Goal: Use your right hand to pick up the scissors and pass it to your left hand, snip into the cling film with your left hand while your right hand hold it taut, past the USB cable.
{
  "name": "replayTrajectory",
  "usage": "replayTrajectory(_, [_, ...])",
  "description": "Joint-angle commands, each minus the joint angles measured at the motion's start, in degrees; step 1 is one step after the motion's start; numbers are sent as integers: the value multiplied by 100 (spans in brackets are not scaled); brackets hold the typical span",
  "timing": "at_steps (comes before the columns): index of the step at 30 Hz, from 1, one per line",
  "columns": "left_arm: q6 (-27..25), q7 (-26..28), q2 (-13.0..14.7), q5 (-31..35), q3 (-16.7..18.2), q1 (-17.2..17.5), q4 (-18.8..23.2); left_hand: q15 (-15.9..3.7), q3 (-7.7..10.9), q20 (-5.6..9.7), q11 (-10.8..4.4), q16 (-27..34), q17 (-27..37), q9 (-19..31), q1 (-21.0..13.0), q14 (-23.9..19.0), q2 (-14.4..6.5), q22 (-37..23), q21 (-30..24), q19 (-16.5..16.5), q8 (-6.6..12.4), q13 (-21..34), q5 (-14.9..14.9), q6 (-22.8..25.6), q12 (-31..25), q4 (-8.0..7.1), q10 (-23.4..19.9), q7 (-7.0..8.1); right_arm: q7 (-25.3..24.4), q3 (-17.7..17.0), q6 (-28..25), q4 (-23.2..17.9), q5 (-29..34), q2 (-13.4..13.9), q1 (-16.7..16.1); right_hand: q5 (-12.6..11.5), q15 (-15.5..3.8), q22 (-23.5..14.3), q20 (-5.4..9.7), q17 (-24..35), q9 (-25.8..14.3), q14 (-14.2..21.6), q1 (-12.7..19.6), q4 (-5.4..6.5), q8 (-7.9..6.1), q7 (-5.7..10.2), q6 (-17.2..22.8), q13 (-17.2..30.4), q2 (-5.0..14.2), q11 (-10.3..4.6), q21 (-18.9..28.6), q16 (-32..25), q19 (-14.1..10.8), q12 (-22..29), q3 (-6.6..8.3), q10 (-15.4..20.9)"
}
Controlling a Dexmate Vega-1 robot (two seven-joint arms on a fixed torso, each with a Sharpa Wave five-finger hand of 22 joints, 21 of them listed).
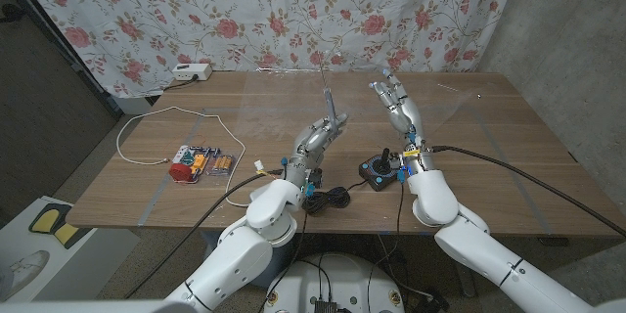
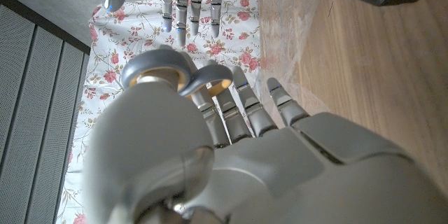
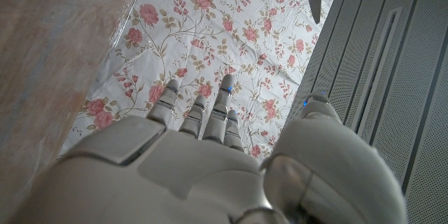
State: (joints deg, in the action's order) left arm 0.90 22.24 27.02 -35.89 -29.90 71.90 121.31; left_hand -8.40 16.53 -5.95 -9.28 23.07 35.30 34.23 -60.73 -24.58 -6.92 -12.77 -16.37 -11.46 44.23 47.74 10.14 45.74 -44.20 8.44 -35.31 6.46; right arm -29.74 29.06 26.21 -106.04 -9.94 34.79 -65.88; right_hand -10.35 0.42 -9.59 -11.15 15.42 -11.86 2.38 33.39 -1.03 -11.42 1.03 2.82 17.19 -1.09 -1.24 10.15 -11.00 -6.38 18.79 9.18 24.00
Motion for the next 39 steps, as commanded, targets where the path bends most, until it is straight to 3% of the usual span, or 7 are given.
replayTrajectory(1, [-621,489,306,-585,211,289,735,45,47,-19,-138,-24,-1,-7,-12,-65,-53,-14,-62,-77,61,11,-5,-43,-300,-17,-213,-20,-100,1,-31,-34,-35,152,-17,2,5,-19,-23,2,-9,-13,3,-42,-45,8,-14,15,24,-10,22,-11,29,-12,3,-33])
replayTrajectory(3, [-769,671,301,-828,279,360,917,53,57,-23,-68,-25,2,-27,-3,-107,-71,-13,-69,-88,75,-17,-2,-23,-322,-24,-268,-40,-80,2,-68,-50,-72,173,-21,2,8,-19,-28,-1,-9,-16,4,-45,-47,11,-12,14,27,-14,20,-14,37,-21,4,-42])
replayTrajectory(14, [-1466,1506,571,-1622,500,527,1650,130,71,-75,-20,41,78,-110,-53,-254,-68,-8,-105,-162,93,-3,19,11,-408,23,-288,-128,3,-31,-153,-94,-158,245,-36,1,36,-18,-51,-21,-7,-37,14,-62,-48,19,-20,6,43,-7,23,-25,58,-50,12,-58])
replayTrajectory(29, [-1405,1646,829,-2223,531,669,1666,92,15,-30,-58,94,158,-253,-76,-353,14,-2,-133,-217,124,-111,38,143,-488,45,-373,-126,24,-113,-342,-210,-154,311,-85,1,38,-18,-78,-46,-6,-43,29,-85,-53,23,-24,2,70,-4,27,-44,77,-73,25,-54])
replayTrajectory(39, [-1523,1850,1108,-2781,531,780,1900,94,1,-26,-71,90,159,-322,-109,-372,21,1,-142,-232,133,-147,45,182,-526,55,-385,-149,48,-186,-440,-253,-225,316,-152,3,42,-18,-86,-60,-6,-60,30,-96,-55,28,-29,3,80,-2,30,-49,86,-96,28,-76])
